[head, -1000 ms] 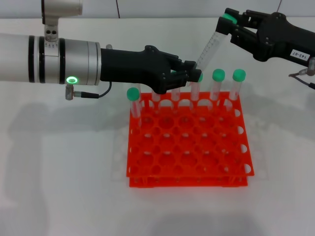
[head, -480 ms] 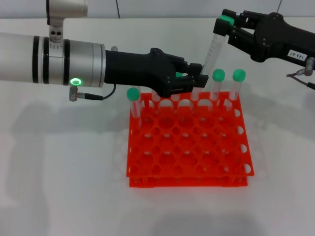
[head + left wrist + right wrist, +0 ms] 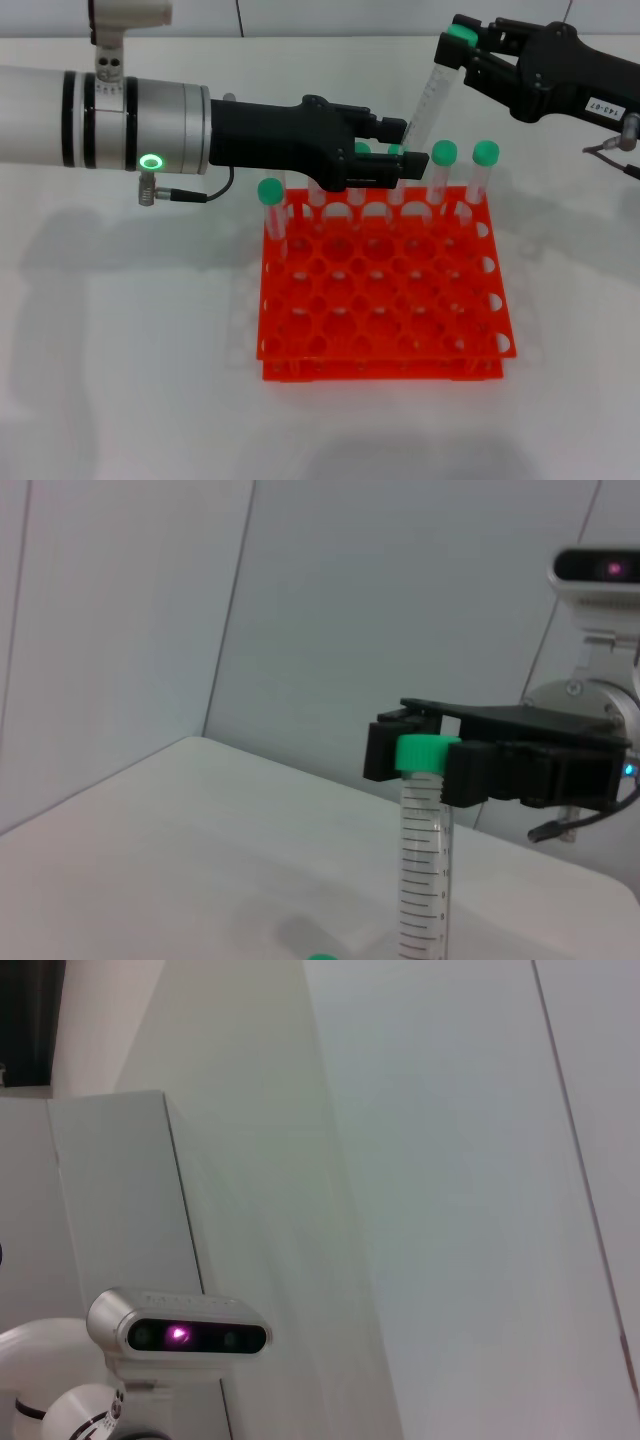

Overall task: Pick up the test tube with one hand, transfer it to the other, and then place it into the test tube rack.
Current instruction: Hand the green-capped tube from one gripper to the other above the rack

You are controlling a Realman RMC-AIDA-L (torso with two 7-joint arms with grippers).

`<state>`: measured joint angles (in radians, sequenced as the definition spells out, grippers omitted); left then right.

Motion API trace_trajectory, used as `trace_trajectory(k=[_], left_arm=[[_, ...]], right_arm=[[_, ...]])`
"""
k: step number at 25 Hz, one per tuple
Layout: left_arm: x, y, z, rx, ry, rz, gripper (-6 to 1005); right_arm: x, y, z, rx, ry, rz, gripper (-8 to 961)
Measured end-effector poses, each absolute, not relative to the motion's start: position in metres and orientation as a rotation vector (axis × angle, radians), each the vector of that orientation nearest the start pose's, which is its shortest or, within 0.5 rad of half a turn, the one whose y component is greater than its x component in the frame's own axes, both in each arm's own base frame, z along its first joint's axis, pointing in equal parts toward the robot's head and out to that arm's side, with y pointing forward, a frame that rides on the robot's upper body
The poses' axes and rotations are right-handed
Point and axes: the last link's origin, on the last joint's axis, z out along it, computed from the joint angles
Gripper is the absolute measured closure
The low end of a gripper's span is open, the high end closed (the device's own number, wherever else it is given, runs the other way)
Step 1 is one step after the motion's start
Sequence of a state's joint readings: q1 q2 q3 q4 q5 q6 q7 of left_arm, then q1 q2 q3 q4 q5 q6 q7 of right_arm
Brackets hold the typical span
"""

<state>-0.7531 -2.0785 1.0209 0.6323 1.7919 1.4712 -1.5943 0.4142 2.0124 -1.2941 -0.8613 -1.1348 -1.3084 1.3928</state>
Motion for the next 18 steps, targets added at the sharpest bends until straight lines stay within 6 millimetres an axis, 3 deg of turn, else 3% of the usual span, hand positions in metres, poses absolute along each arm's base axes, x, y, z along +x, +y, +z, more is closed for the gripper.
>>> trace_trajectory(k=[9,12,18], left_arm=[[-0.1558,0.3707,-0.034,-2.958,-0.6,-0.763,344],[-0.1548,0.3711,-0.0329,-2.956,-0.606,-0.765,118],[-0.1545,0.3718,-0.029,-2.954,-0.644,-0.769,111]], right_arm=[[0.1846,0.3556,0.0289,-2.465,0.42,1.168,686],[0.1852,0.3552,0.0292,-2.462,0.422,1.168,686],[0.1856,0.3553,0.0298,-2.458,0.424,1.171,687]])
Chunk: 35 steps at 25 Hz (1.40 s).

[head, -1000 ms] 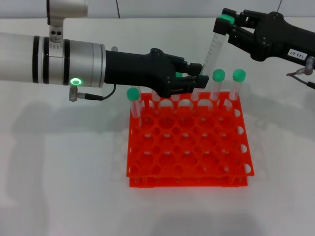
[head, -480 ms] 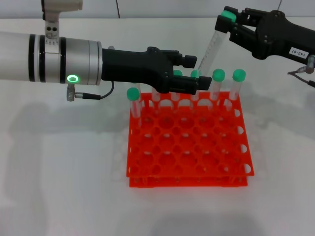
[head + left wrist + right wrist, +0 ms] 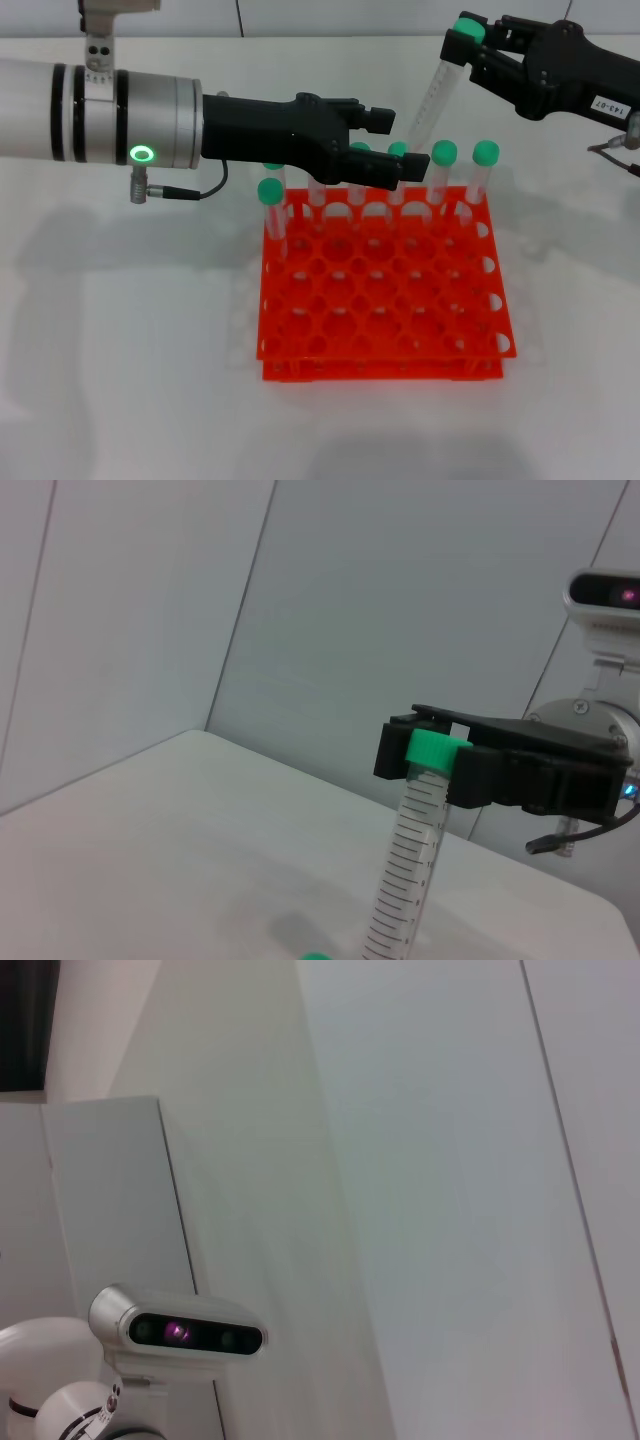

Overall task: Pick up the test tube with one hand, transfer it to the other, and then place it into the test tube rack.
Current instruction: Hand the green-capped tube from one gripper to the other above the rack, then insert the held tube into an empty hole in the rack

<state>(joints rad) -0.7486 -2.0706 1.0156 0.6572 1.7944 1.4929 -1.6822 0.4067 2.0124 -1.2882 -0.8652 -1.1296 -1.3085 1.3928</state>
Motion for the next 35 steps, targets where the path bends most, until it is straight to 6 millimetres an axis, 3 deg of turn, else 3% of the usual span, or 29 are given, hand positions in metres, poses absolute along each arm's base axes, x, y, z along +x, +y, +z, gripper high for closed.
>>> trace_trajectory(k=[8,23,30,35], left_arm=[[-0.158,0.368,-0.016,-2.94,-0.662,-0.751,110],[-0.182,0.329,0.049,-2.905,-0.863,-0.56,112],[-0.208,0.308,0.073,-2.845,-0.939,-0.506,112],[-0.232,0.295,0.077,-2.807,-1.004,-0.429,112]], right_arm=[[0.187,0.355,0.03,-2.456,0.43,1.172,688],[0.19,0.346,0.029,-2.47,0.431,1.193,687],[0.192,0.342,0.025,-2.487,0.447,1.199,687],[0.193,0.34,0.022,-2.495,0.45,1.203,687]])
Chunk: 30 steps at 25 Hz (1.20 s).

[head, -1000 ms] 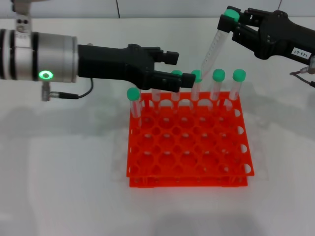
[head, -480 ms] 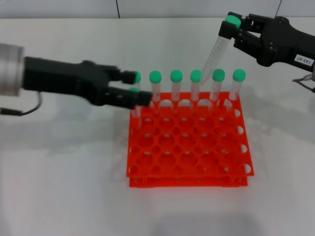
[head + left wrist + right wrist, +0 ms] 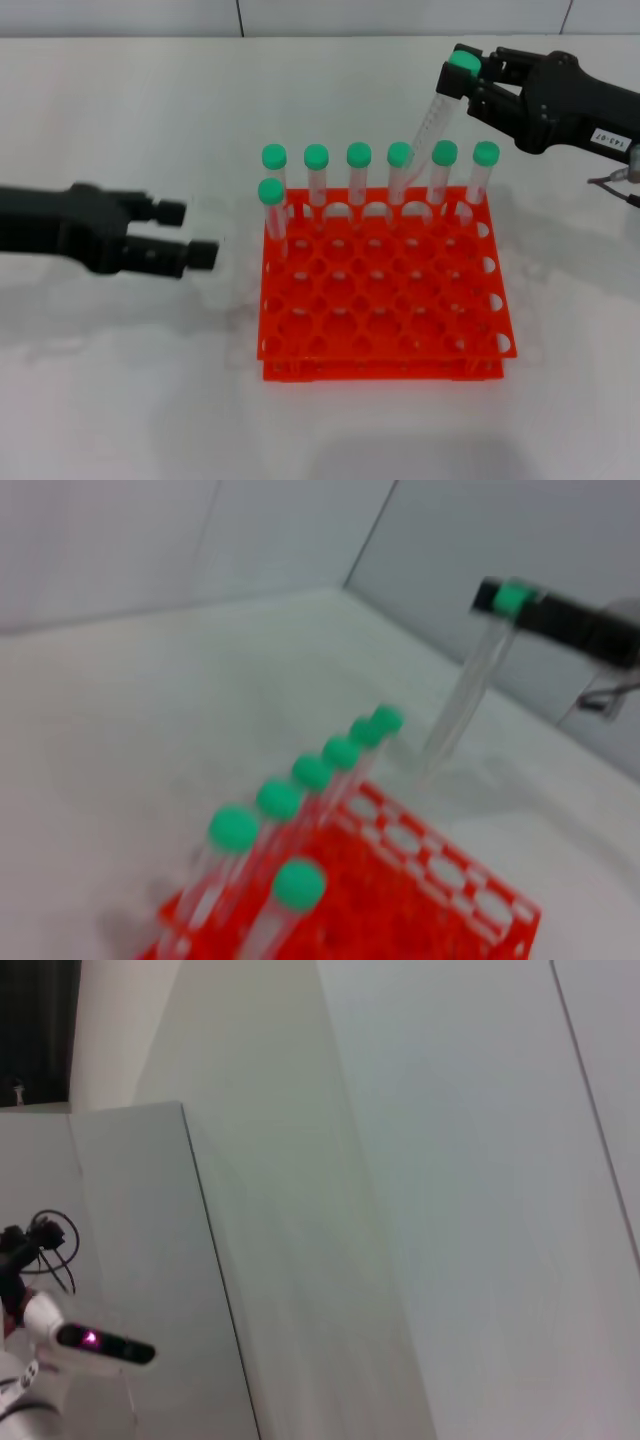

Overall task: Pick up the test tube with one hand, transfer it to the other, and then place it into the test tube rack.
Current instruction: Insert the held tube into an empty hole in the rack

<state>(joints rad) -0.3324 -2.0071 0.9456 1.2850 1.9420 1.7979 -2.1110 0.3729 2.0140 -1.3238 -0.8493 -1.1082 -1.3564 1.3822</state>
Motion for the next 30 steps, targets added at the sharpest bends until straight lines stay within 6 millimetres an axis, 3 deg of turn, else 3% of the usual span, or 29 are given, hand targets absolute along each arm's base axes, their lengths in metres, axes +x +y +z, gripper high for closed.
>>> trace_trajectory(k=[9,17,30], left_arm=[[-0.261,0.276,0.081,-2.771,-0.957,-0.395,112],[-0.27,0.274,0.075,-2.797,-0.874,-0.371,112],[-0.279,0.27,0.067,-2.839,-0.812,-0.347,112]], right_arm=[[0.194,0.336,0.014,-2.492,0.463,1.227,688],[0.19,0.334,0.003,-2.534,0.455,1.205,688],[0.167,0.34,-0.033,-2.598,0.441,1.123,687]])
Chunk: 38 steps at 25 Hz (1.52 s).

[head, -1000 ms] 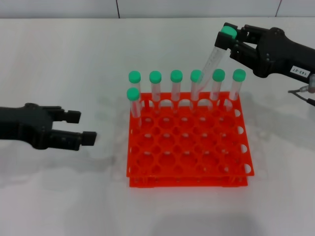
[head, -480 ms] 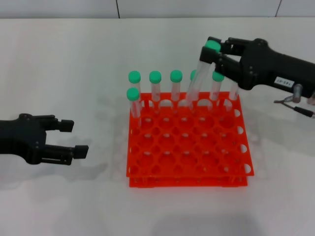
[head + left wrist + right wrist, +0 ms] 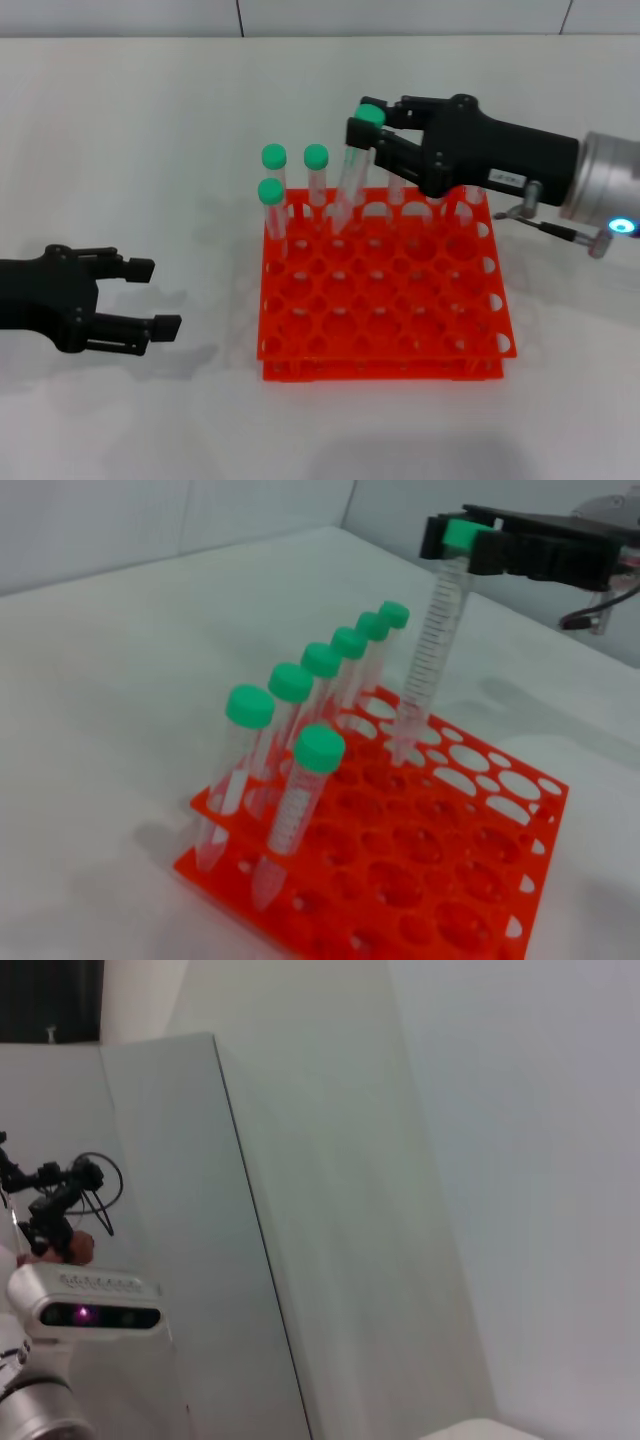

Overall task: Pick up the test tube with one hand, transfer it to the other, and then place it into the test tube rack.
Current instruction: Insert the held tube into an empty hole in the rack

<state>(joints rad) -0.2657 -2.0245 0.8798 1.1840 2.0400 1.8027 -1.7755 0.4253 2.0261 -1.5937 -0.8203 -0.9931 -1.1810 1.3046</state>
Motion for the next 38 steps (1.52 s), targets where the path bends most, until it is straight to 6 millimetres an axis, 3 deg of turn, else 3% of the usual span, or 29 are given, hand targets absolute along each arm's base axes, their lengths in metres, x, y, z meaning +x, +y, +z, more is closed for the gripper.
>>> trace_trajectory(k=[11,38], left_arm=[[-0.276,0.274,0.065,-2.857,-0.796,-0.331,112],[-0.272,0.276,0.059,-2.877,-0.801,-0.351,112]], right_arm=[[0.16,0.344,-0.05,-2.589,0.408,1.067,688],[0.161,0.344,-0.067,-2.56,0.335,1.0,687]])
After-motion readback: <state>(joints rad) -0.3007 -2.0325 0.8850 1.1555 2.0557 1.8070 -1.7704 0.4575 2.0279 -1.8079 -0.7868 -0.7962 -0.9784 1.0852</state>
